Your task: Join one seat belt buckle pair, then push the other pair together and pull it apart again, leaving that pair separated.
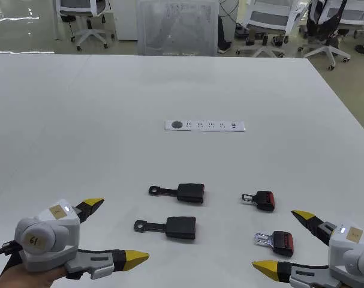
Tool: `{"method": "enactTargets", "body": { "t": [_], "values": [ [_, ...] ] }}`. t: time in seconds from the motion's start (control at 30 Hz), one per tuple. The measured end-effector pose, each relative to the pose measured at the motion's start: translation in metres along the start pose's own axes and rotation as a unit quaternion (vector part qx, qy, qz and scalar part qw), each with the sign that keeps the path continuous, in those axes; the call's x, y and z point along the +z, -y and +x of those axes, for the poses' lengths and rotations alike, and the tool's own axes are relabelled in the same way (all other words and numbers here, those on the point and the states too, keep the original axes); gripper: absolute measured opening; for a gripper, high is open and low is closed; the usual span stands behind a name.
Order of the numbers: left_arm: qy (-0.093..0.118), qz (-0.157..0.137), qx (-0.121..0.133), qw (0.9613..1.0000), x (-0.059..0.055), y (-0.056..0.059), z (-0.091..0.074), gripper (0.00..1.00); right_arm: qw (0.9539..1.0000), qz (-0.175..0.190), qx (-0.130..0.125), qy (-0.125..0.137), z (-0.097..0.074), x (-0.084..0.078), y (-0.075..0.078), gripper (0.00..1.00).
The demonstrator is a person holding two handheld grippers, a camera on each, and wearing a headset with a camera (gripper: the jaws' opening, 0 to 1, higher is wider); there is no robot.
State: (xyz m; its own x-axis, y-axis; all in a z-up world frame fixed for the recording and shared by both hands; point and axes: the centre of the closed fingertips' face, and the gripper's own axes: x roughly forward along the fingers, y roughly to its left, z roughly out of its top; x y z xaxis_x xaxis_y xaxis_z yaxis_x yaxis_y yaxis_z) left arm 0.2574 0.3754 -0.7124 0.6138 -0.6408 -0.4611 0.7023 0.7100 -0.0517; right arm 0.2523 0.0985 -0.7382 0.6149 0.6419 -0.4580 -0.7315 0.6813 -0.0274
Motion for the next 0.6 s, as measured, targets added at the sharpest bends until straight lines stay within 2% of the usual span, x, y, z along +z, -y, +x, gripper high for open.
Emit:
{"method": "enactTargets", "body": {
  "t": [0.6],
  "values": [
    [0.005, -0.008, 0.005, 0.9999, -0.0004, -0.0031, -0.0016, 1.00, 1.0000, 0.002, -0.005, 0.001, 0.0027, 0.0014, 0.0030, 0.93]
  ]
}}
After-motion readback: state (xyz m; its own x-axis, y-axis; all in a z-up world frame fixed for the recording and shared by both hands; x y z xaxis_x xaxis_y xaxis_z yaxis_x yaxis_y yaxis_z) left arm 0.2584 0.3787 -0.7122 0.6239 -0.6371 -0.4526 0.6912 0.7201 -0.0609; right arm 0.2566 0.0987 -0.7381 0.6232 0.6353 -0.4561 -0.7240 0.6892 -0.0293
